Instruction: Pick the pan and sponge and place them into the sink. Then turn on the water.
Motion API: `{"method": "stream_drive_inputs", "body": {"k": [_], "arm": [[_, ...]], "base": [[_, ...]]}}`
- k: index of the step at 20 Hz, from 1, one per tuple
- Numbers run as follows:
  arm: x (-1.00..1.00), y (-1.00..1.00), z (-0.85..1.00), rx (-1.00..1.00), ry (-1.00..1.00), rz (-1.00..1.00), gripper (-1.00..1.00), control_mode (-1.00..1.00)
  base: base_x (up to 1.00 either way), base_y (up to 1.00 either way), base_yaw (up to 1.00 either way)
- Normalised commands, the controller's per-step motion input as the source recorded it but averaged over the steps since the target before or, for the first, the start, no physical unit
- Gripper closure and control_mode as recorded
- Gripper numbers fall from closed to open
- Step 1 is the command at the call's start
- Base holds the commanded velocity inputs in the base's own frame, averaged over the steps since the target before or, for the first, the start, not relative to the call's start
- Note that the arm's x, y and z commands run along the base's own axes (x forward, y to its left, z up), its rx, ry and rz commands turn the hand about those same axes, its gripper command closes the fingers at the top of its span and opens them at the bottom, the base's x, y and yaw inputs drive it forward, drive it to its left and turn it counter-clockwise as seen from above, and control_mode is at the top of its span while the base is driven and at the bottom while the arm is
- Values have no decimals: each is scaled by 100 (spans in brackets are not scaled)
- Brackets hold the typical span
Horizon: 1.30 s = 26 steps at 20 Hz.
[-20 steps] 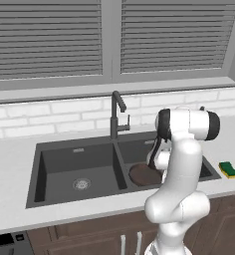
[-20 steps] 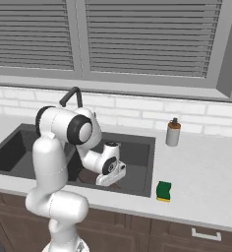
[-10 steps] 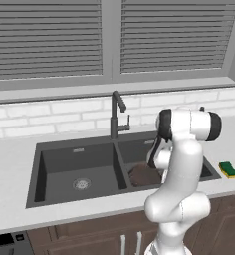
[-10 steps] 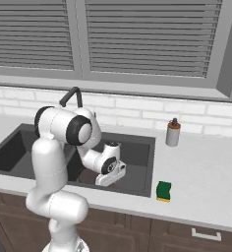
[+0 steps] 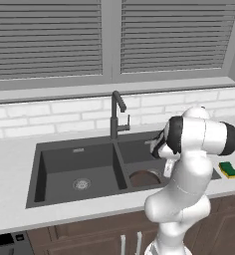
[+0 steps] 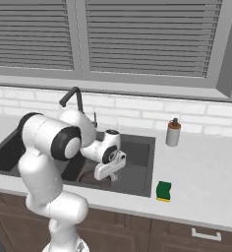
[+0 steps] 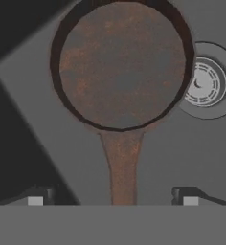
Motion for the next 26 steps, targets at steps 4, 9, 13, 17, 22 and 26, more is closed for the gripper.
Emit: {"method": "stream_drive_inputs", "body": {"k": [4, 9, 13, 17, 22, 26], "arm": [[0, 0, 100, 1, 0, -2, -100, -100], [0, -8, 100, 0, 0, -11, -100, -100], [0, -32, 62, -7, 2, -32, -100, -100], [0, -36, 1, -12, 0, -34, -100, -100], [-12, -38, -6, -6, -9, -19, -100, -100], [-1, -76, 19, -1, -4, -20, -100, -100]], "base": [[0, 0, 0], [0, 0, 0], [0, 0, 0], [0, 0, 0], [0, 0, 0], [0, 0, 0]]}}
